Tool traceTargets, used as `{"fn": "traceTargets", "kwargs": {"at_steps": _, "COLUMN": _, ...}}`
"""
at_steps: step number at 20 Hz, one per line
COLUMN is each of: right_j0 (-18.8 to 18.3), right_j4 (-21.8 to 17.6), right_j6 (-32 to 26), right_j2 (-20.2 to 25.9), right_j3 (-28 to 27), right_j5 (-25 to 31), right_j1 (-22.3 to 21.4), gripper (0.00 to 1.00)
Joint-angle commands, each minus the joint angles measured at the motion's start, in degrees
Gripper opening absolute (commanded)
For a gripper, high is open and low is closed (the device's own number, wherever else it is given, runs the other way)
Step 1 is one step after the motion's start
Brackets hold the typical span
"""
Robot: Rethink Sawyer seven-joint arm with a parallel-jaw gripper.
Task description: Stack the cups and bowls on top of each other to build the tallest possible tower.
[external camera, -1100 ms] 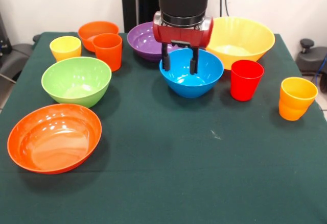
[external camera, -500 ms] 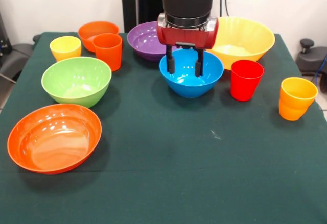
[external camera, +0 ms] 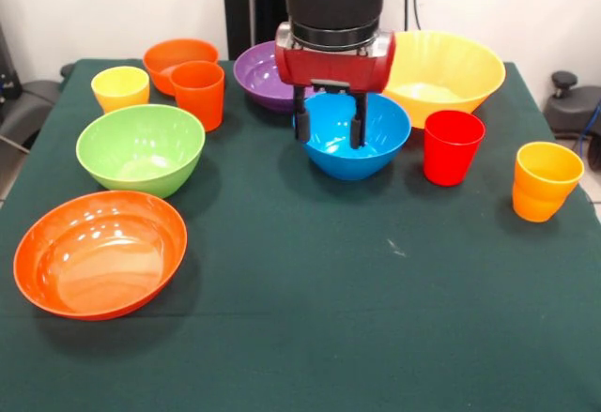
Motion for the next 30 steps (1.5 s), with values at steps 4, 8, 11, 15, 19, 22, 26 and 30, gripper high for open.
{"fn": "traceTargets", "kwargs": {"at_steps": 4, "right_j0": -4.3, "right_j4": -6.1, "right_j6": -10.0, "right_j2": 4.3, "right_j3": -11.6, "right_j5": 10.5, "right_j1": 4.1, "gripper": 1.00}}
{"fn": "traceTargets", "kwargs": {"at_steps": 8, "right_j0": -5.7, "right_j4": -7.0, "right_j6": -11.9, "right_j2": 5.5, "right_j3": -12.8, "right_j5": 10.1, "right_j1": 5.5, "gripper": 1.00}}
{"fn": "traceTargets", "kwargs": {"at_steps": 11, "right_j0": -6.6, "right_j4": -7.2, "right_j6": -12.5, "right_j2": 6.8, "right_j3": -15.2, "right_j5": 11.1, "right_j1": 7.9, "gripper": 1.00}}
{"fn": "traceTargets", "kwargs": {"at_steps": 15, "right_j0": -5.9, "right_j4": -7.7, "right_j6": -11.6, "right_j2": 7.2, "right_j3": -20.0, "right_j5": 14.5, "right_j1": 10.3, "gripper": 1.00}}
{"fn": "traceTargets", "kwargs": {"at_steps": 19, "right_j0": -5.5, "right_j4": -7.2, "right_j6": -10.6, "right_j2": 7.8, "right_j3": -21.7, "right_j5": 16.5, "right_j1": 11.9, "gripper": 1.00}}
{"fn": "traceTargets", "kwargs": {"at_steps": 22, "right_j0": -5.5, "right_j4": -7.1, "right_j6": -10.8, "right_j2": 8.4, "right_j3": -22.3, "right_j5": 16.9, "right_j1": 12.5, "gripper": 1.00}}
{"fn": "traceTargets", "kwargs": {"at_steps": 26, "right_j0": -5.6, "right_j4": -7.1, "right_j6": -10.8, "right_j2": 8.8, "right_j3": -22.6, "right_j5": 17.6, "right_j1": 12.7, "gripper": 1.00}}
{"fn": "traceTargets", "kwargs": {"at_steps": 30, "right_j0": -5.9, "right_j4": -7.2, "right_j6": -10.8, "right_j2": 9.3, "right_j3": -20.8, "right_j5": 17.1, "right_j1": 11.8, "gripper": 1.00}}
